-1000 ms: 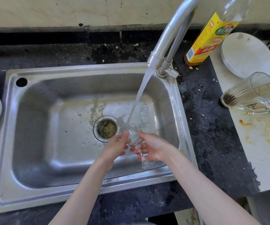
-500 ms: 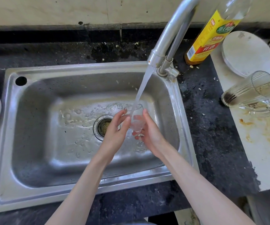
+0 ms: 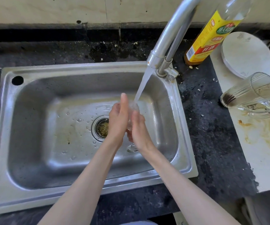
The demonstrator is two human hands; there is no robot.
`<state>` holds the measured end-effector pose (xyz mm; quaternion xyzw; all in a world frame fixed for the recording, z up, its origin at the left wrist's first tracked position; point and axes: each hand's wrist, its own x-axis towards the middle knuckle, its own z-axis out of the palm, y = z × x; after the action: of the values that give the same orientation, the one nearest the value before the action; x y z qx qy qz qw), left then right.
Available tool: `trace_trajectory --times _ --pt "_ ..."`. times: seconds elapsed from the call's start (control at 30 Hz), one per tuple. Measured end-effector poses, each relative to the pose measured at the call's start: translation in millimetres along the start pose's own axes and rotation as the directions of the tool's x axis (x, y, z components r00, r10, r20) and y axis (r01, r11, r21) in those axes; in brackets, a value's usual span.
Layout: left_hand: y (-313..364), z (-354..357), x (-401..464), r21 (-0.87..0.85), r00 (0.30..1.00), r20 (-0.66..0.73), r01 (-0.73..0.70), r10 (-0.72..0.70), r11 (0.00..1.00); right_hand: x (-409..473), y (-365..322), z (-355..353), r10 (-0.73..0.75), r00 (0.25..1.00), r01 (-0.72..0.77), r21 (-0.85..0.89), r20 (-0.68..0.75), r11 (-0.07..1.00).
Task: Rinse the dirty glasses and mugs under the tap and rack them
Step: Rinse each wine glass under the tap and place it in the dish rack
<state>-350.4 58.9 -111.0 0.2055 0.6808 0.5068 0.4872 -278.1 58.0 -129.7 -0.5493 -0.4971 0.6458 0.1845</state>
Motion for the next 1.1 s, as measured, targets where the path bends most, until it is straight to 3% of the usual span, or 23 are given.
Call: trace_trajectory --times 0.07,0.13,0.2,0.27,0.33,0.43,0.5,0.57,0.63,0.7,0.73,0.8,0.87,0.9,0.97,1.03,1.1 --pt "0 -3 -2 0.087 0.992 0.119 -0.055 0.044 0.995 3 -5 -12 0.113 0.994 -0.114 0.132 0.01 0.985" --pt "2 -3 -8 0.097 0.974 0.228 -0.038 0.015 0.995 2 -21 -21 0.316 0.934 -0.355 0.326 0.168 0.876" --pt "4 0 -9 0.046 0.98 0.196 -0.043 0.033 0.998 6 -25 -25 0.373 0.889 -0.451 0.365 0.266 0.815" --pt "6 3 -4 0.071 0.994 0.074 -0.087 0.082 0.994 6 -30 -22 0.356 0.892 -0.438 0.339 0.278 0.832" --pt "5 4 3 0.132 0.997 -0.005 -0.082 0.083 0.988 5 -26 -16 0.257 0.952 -0.286 0.183 0.169 0.94" --pt "2 2 6 0.184 0.996 0.045 -0.079 0.072 0.98 1 -21 -11 0.131 0.99 -0.135 0.115 0.046 0.984" --pt "2 -5 7 0.143 0.976 0.204 -0.102 0.071 0.984 1 -22 -18 0.281 0.95 -0.307 0.255 0.134 0.917" --pt "0 -13 12 0.038 0.943 0.331 -0.053 0.037 0.998 1 -29 -26 0.401 0.86 -0.492 0.306 0.315 0.815" --pt "-3 -13 15 -0.043 0.958 0.285 -0.008 0.02 0.999 4 -32 -30 0.412 0.826 -0.532 0.29 0.384 0.795" --pt "-4 -4 16 0.004 0.994 0.104 -0.031 0.031 0.999 6 -28 -22 0.384 0.892 -0.432 0.199 0.241 0.88" --pt "-4 1 16 0.064 0.999 0.015 -0.03 0.029 0.997 8 -22 -15 0.31 0.944 -0.317 0.057 0.11 0.947" --pt "-2 5 15 0.086 0.994 -0.105 -0.013 0.022 0.996 6 -15 -3 0.127 0.989 -0.138 -0.175 -0.072 0.975" --pt "-2 3 16 0.039 0.996 -0.082 -0.019 0.023 0.999 6 -8 -2 0.116 0.986 -0.129 -0.108 -0.123 0.986" --pt "-2 1 16 0.028 0.999 -0.024 -0.03 0.031 0.999 7 -12 -5 0.223 0.972 -0.221 0.035 -0.069 0.975" --pt "-2 -4 17 0.008 0.992 0.117 -0.047 0.046 0.999 4 -25 -15 0.401 0.899 -0.435 0.257 0.178 0.863" --pt "0 -7 17 -0.019 0.981 0.191 -0.033 0.036 0.999 4 -30 -23 0.402 0.844 -0.513 0.316 0.355 0.798" --pt "1 -6 21 0.042 0.985 0.151 -0.091 0.084 0.995 6 -27 -20 0.344 0.889 -0.436 0.324 0.304 0.84"
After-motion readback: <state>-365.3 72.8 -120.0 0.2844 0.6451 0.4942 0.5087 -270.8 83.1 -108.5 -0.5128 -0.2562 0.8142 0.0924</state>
